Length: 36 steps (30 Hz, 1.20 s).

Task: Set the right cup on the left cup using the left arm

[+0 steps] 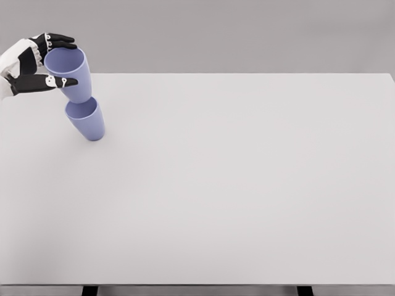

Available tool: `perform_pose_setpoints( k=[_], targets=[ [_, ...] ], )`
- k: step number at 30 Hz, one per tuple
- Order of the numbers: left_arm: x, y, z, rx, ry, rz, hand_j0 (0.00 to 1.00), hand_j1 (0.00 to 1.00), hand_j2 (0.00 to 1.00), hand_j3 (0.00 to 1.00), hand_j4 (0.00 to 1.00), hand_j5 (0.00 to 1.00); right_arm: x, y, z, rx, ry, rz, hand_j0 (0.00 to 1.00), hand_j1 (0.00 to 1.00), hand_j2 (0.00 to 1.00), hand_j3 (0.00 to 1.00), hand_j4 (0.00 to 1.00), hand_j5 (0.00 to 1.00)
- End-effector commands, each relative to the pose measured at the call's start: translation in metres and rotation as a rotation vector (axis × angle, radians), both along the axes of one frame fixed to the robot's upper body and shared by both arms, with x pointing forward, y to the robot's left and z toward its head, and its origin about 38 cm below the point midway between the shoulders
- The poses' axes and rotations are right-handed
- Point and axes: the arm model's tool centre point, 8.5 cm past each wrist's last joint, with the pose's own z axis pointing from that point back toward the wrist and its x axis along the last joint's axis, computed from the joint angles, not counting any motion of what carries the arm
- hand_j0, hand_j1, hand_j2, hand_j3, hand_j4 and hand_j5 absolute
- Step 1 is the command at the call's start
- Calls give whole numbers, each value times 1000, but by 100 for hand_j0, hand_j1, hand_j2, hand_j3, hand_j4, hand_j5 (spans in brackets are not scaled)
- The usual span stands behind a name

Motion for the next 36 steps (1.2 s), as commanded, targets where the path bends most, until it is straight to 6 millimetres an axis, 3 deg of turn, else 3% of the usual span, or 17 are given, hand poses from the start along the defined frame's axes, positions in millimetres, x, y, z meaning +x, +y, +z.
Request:
perform_pose_setpoints(
  k=[1,11,36],
  targets=[
    [-1,-1,3,-1,-4,-6,71,71,71,71,71,71,0,0,0,0,0,0,100,100,100,100,100,100],
    [-8,2,7,7,-2,-15,71,71,71,71,71,71,0,0,0,2,0,0,100,100,100,100,100,100],
    [-9,5,-10,5,36,-2,71,71,71,71,71,71,-1,0,0,0,1,0,100,100,100,100,100,100]
  ],
)
